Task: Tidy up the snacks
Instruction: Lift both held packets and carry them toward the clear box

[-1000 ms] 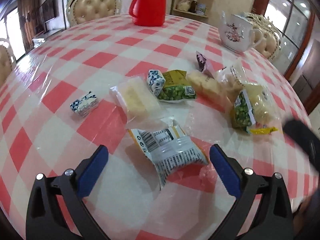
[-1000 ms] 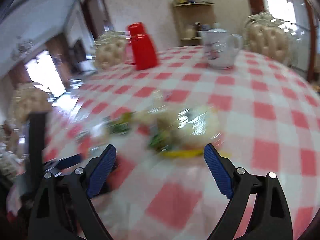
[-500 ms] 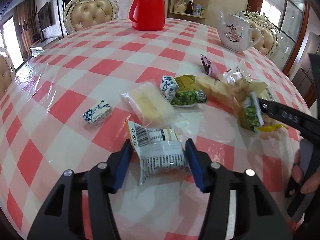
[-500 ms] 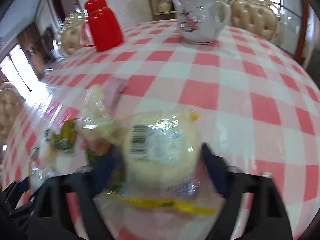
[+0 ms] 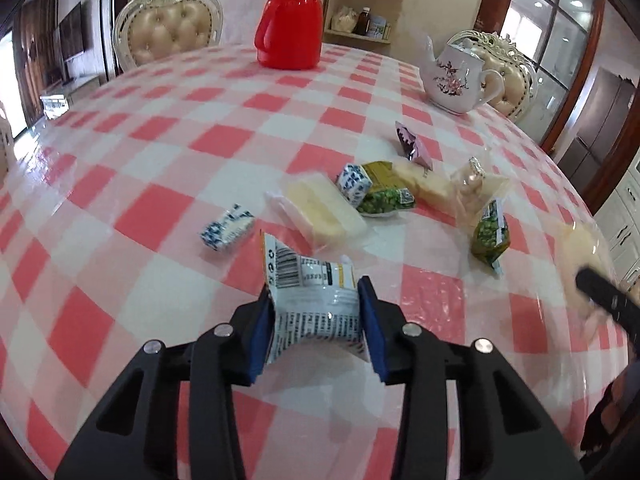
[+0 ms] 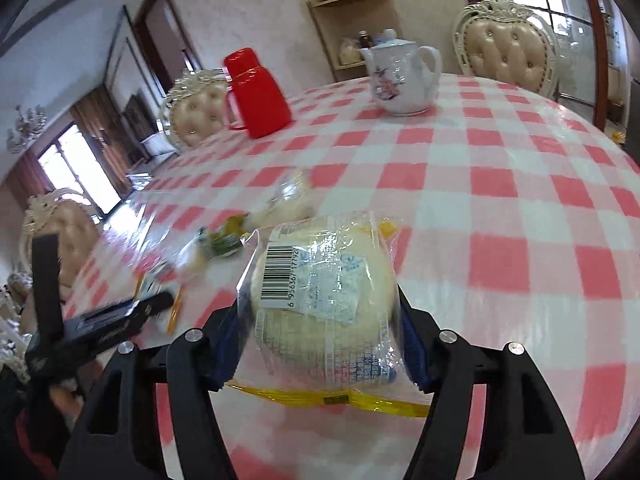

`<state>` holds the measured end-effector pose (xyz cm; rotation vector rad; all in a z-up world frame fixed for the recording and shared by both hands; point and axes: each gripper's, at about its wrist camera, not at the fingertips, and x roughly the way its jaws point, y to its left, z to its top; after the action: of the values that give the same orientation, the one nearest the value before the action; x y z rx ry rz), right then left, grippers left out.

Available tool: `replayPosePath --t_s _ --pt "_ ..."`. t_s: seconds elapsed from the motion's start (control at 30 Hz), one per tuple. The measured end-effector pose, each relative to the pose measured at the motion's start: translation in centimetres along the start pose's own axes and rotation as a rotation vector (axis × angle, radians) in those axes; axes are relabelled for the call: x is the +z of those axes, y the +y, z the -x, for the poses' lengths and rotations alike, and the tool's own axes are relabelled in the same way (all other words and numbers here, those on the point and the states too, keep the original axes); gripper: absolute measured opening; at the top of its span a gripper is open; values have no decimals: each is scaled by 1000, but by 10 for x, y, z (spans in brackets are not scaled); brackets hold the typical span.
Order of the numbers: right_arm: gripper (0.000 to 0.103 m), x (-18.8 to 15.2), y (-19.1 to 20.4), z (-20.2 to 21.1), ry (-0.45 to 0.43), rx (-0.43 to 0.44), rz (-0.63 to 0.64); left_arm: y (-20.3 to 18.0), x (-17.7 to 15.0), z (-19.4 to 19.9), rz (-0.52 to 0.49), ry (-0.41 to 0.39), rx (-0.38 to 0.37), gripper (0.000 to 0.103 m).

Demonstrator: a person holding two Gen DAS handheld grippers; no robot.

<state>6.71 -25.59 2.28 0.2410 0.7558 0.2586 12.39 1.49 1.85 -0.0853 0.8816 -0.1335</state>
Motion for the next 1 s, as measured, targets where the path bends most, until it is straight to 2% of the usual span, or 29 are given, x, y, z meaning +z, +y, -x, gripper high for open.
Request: replayPosePath --t_s 0.2,0.5,0.87,1.0 --pt "64 -10 16 -6 50 44 46 -3 0 15 -28 -31 -2 41" --pt "64 -15 6 -14 59 18 5 -16 -11 21 -56 -45 -16 41" --pt "64 -49 34 13 37 37 9 -8 -50 45 -9 -52 -65 41" --pt "64 -63 40 22 38 55 -19 -2 -59 54 13 -70 -43 41"
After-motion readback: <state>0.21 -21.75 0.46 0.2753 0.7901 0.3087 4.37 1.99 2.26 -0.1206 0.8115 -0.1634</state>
